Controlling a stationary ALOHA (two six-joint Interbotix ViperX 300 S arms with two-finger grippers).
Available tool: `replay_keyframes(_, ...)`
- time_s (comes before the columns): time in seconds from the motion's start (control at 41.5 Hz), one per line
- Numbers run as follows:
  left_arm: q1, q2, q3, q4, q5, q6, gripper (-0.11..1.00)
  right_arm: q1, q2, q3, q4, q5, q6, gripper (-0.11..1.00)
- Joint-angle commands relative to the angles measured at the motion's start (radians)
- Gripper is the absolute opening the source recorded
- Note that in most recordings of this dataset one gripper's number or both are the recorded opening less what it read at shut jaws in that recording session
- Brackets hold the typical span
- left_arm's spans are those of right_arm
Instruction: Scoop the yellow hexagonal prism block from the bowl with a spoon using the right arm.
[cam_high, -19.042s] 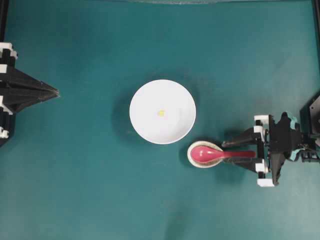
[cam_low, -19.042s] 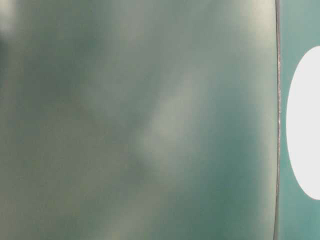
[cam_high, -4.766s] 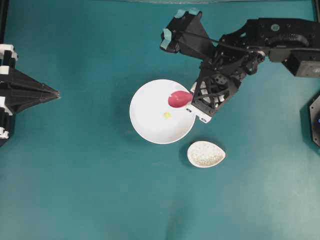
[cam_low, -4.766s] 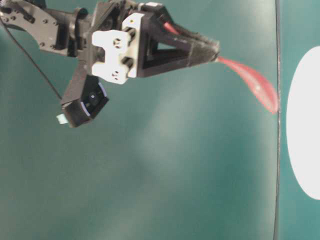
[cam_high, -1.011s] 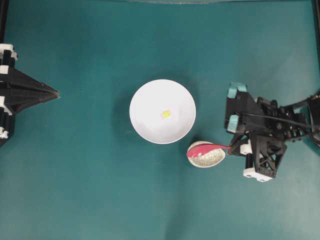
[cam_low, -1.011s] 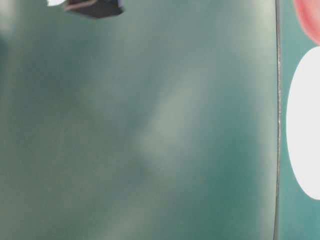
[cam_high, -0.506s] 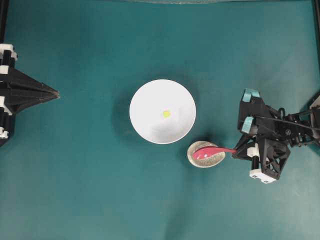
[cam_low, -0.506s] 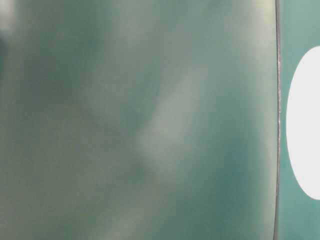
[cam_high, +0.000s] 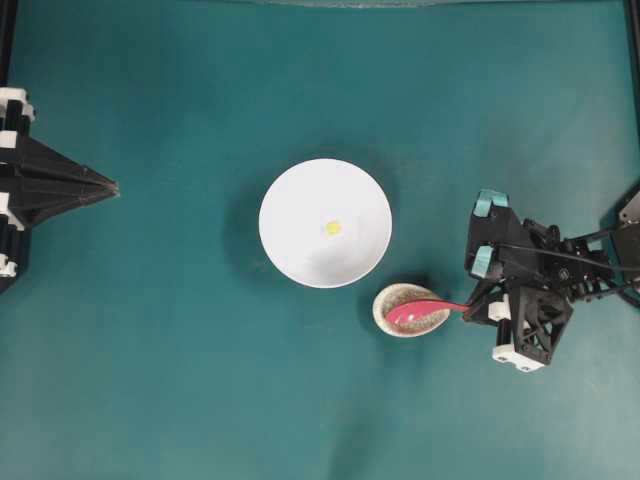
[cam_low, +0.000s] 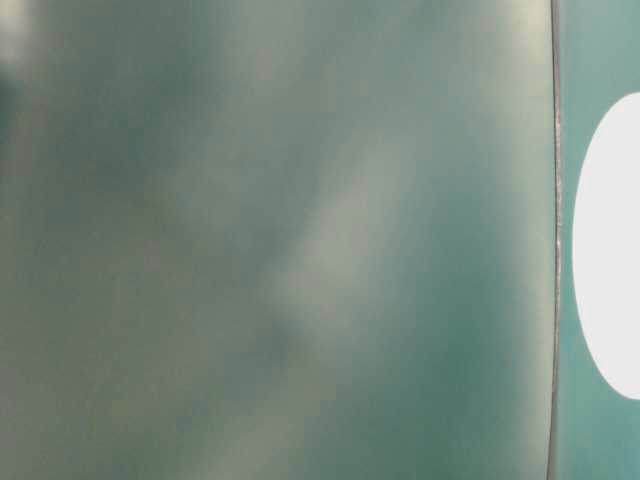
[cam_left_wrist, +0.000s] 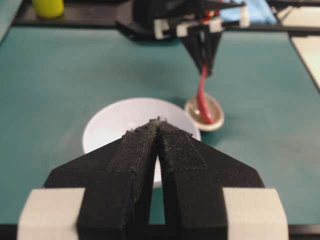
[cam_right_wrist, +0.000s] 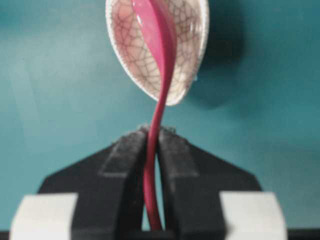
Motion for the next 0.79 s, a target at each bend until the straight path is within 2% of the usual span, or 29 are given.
replay_keyframes(0.0, 0.002, 0.006, -0.031, 0.003, -0.005, -0.002, 0.02, 0.005, -0.011, -0.014, 0.003, -0.008, 0.002, 0.10)
replay_keyframes(0.265, 0.002, 0.006, -0.029, 0.003, -0.008, -0.002, 0.02, 0.005, -0.020, -0.009, 0.003, -0.011, 0.002, 0.11)
replay_keyframes(0.385, 0.002, 0.006, -0.029, 0.003, -0.008, -0.002, 0.02, 0.005, -0.041, -0.002, 0.003, -0.009, 0.002, 0.23)
replay_keyframes(0.506, 0.002, 0.006, -0.029, 0.003, -0.008, -0.002, 0.02, 0.005, -0.055, 0.003, 0.000, -0.009, 0.002, 0.48)
replay_keyframes(0.578, 0.002, 0.006, -0.031, 0.003, -0.009, -0.002, 0.02, 0.005, -0.057, 0.006, -0.005, -0.011, 0.002, 0.56)
replay_keyframes(0.65, 0.002, 0.006, -0.029, 0.003, -0.009, -0.002, 0.02, 0.005, -0.057, 0.006, -0.009, -0.011, 0.002, 0.60)
replay_keyframes(0.77, 0.002, 0.006, -0.029, 0.002, -0.009, -0.002, 0.02, 0.005, -0.057, 0.006, -0.029, -0.011, 0.000, 0.60)
